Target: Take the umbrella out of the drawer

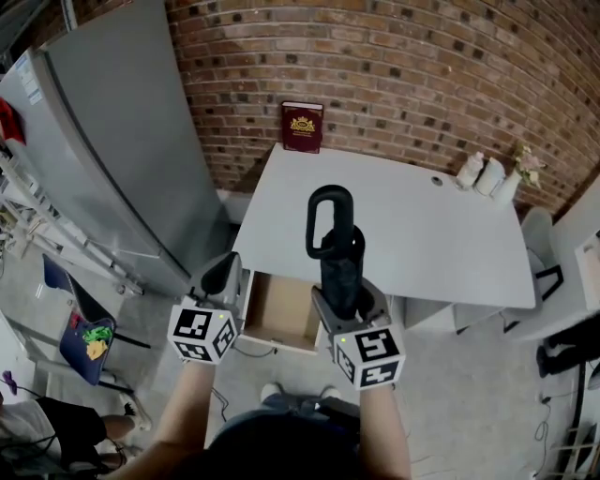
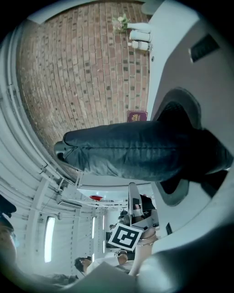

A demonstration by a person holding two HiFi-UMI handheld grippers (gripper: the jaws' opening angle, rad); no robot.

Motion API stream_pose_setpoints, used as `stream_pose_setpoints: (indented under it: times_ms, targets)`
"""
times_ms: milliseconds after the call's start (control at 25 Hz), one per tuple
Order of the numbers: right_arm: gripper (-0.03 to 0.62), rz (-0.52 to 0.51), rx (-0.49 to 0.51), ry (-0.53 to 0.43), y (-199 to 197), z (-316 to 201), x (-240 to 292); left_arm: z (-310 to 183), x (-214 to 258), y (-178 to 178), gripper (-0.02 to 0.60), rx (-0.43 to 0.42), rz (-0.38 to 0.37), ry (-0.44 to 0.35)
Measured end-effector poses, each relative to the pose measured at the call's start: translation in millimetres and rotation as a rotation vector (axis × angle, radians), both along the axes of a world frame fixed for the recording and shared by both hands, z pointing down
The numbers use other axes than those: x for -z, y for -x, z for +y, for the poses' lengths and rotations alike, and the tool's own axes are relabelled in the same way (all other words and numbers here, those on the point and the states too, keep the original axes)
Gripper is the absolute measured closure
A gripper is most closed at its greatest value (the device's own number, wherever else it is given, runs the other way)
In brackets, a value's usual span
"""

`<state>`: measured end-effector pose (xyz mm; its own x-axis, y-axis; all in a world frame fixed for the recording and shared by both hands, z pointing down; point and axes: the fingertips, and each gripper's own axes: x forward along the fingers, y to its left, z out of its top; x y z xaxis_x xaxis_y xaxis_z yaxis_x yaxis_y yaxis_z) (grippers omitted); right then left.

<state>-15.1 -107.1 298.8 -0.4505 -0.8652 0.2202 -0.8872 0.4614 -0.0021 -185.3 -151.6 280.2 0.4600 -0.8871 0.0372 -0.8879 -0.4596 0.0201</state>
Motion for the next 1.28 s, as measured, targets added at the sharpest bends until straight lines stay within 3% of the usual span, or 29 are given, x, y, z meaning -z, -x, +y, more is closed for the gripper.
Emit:
stream_pose_setpoints:
  times_ms: [200, 400, 760, 1280]
  targets:
    - [0.344, 0.050, -0.034, -0.101, -15, 2, 17, 7, 29, -8, 0.584, -0.035, -0.053, -0.098]
    - [0.344, 0.045, -0.081, -0.214, -26, 6, 53, 9, 55, -11, 0.584, -0.036, -0.059, -0.171]
    - [0.344, 0.045, -0.175, -0.351, -52, 12, 108, 14, 74, -18, 0.584, -0.056, -0.053, -0.229]
    - [0.344, 0.061, -0.184, -0.404, -56, 14, 128, 14, 89, -17, 0.584, -0.049, -0.084, -0.270]
